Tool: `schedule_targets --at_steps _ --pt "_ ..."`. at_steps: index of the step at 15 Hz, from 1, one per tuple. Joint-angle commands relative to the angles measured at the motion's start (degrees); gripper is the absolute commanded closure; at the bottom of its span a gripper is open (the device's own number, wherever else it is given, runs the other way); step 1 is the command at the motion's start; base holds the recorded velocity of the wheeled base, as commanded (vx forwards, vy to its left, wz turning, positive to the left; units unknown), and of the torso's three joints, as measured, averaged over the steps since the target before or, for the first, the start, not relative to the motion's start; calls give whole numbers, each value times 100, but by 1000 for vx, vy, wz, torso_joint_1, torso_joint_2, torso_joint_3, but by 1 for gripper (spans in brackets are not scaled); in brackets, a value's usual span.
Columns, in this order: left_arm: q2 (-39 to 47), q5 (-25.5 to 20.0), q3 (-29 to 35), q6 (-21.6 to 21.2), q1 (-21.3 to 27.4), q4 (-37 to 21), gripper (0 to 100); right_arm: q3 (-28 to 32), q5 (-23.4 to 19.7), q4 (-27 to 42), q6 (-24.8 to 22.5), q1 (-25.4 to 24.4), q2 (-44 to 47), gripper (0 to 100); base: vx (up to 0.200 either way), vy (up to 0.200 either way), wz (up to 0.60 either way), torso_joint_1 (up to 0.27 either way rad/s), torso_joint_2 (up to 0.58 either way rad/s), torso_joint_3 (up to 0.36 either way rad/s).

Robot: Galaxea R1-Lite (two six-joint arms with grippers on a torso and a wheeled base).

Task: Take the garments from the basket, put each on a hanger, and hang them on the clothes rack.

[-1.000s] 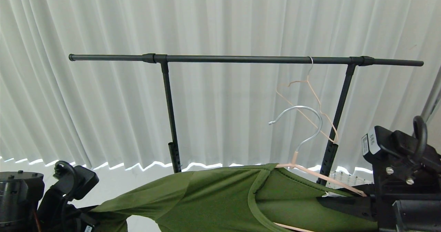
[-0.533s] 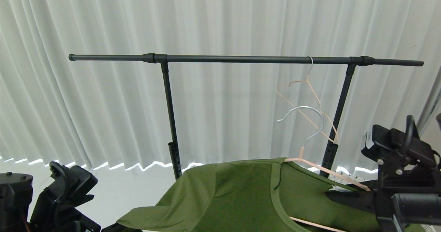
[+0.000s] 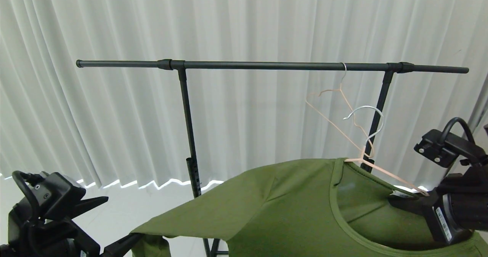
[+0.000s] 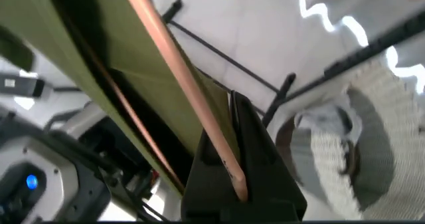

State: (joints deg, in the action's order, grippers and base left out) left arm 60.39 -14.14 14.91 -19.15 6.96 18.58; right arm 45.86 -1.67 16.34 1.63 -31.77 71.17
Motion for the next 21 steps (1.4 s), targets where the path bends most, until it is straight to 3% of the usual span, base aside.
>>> schedule_targets --at_steps 1,5,8,9,11,18,21 --pt "-203 -1 179 -1 156 5 0 2 97 63 250 66 29 100 0 0 0 0 0 0" --pt "-203 -1 276 -10 446 5 0 2 360 63 672 101 2 100 0 0 0 0 0 0" --pt "-151 69 276 -71 631 5 0 -16 457 89 672 180 -50 100 0 0 0 0 0 0" --pt "-71 324 267 -80 596 -3 0 2 492 203 672 206 -50 100 0 0 0 0 0 0" --pt "166 1115 249 -45 605 5 0 90 967 449 672 224 -42 100 0 0 0 0 0 0" --pt "183 1177 241 -71 640 -3 0 907 1081 441 786 224 310 100 0 0 0 0 0 0" --pt "166 1177 241 -62 640 5 0 1180 1081 432 777 215 477 100 200 0 0 -2 5 4"
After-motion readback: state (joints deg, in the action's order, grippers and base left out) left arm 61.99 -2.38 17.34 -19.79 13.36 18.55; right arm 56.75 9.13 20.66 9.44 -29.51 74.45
